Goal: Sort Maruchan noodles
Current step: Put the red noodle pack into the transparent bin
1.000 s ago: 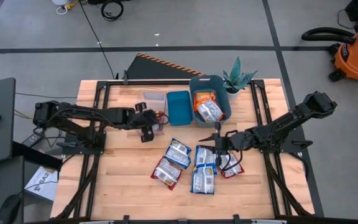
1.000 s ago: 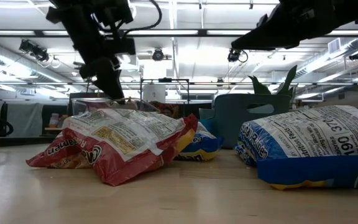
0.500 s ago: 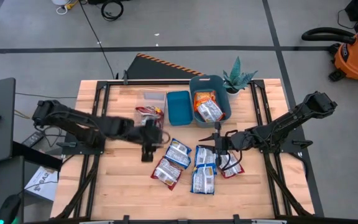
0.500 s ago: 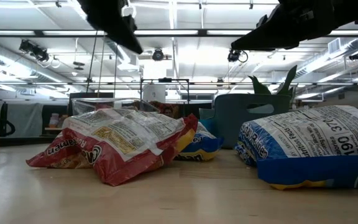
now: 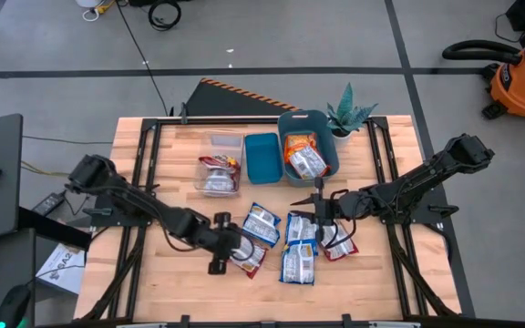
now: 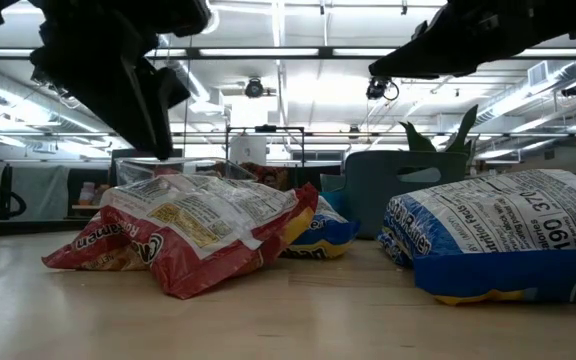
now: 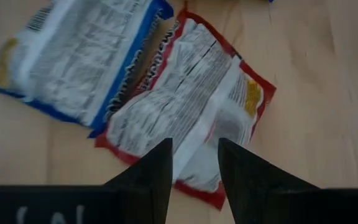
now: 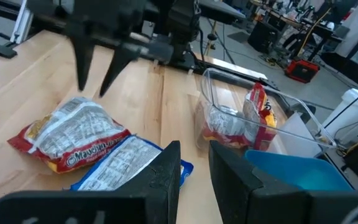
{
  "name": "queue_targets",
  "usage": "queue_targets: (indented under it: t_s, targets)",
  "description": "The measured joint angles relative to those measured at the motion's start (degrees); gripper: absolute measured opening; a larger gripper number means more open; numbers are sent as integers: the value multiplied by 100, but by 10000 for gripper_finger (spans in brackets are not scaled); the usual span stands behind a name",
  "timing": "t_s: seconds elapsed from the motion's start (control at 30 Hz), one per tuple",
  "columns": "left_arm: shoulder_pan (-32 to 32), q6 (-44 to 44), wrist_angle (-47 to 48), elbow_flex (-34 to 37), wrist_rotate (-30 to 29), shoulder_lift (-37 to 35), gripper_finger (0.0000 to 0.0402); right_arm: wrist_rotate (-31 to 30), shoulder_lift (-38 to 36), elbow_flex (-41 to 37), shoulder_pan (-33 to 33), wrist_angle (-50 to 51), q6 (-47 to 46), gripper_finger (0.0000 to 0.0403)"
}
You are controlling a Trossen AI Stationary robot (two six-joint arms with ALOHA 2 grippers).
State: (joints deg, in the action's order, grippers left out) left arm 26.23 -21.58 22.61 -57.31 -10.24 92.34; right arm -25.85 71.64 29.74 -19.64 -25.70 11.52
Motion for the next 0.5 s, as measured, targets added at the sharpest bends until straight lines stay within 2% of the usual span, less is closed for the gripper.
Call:
queue_targets:
  t_s: [0.2,0.5]
  targets:
    - [67,211,-11,-460,-3,585,135,0,-2,0,0,-64,110,90]
    - [64,462,180,-497,-132,906,126,0,-2,0,0,-32,99,90]
